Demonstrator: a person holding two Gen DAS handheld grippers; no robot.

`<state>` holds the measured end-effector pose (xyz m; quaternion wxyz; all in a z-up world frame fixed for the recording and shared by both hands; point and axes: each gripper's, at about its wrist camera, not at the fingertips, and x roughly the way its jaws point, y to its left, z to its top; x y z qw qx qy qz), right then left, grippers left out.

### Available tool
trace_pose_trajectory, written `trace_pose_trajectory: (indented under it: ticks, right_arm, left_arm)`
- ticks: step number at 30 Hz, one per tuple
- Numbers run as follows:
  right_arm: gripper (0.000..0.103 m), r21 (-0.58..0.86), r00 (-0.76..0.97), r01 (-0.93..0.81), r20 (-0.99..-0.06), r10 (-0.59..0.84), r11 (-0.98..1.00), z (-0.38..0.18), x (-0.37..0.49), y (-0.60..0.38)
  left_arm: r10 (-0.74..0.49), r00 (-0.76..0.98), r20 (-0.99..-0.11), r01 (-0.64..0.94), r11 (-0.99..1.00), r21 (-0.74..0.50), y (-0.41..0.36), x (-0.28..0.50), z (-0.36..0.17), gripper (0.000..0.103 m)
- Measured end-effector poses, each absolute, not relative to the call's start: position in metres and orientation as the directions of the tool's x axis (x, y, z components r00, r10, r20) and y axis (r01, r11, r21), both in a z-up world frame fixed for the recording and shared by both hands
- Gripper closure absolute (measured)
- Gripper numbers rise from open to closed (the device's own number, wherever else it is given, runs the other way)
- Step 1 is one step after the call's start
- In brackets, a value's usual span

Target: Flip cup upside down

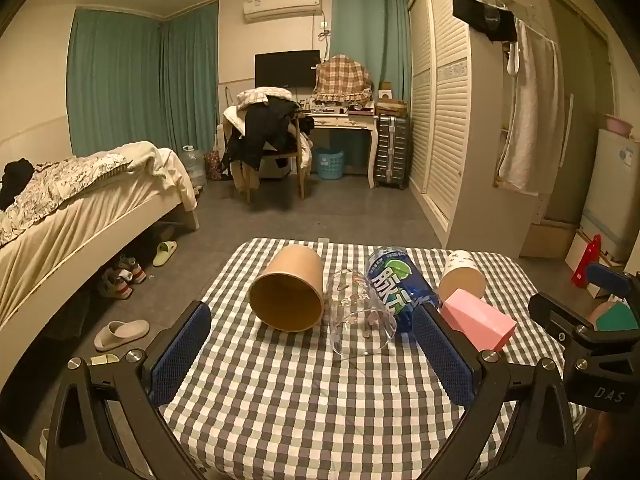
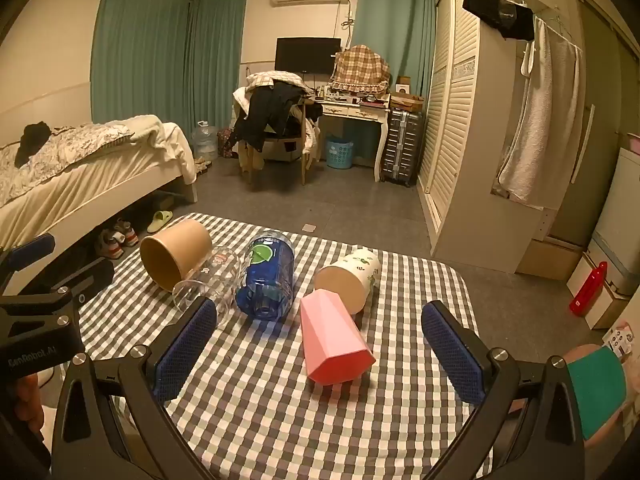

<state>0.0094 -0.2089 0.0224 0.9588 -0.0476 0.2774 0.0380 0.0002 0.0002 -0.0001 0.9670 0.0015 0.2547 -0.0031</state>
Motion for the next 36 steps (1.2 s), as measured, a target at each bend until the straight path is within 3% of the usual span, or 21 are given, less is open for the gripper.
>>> trace_pose_trajectory:
  ticks: [36]
  right_arm:
    - [0.000, -0.068, 0.840, -0.099, -0.541, 0.046, 0.993, 0.0195, 0.0114, -0.2082]
  left_arm:
    - [-0.004, 0.870, -0.493, 0.005, 1.000, 0.000, 0.0005, 0.0001, 0.0001, 0.000]
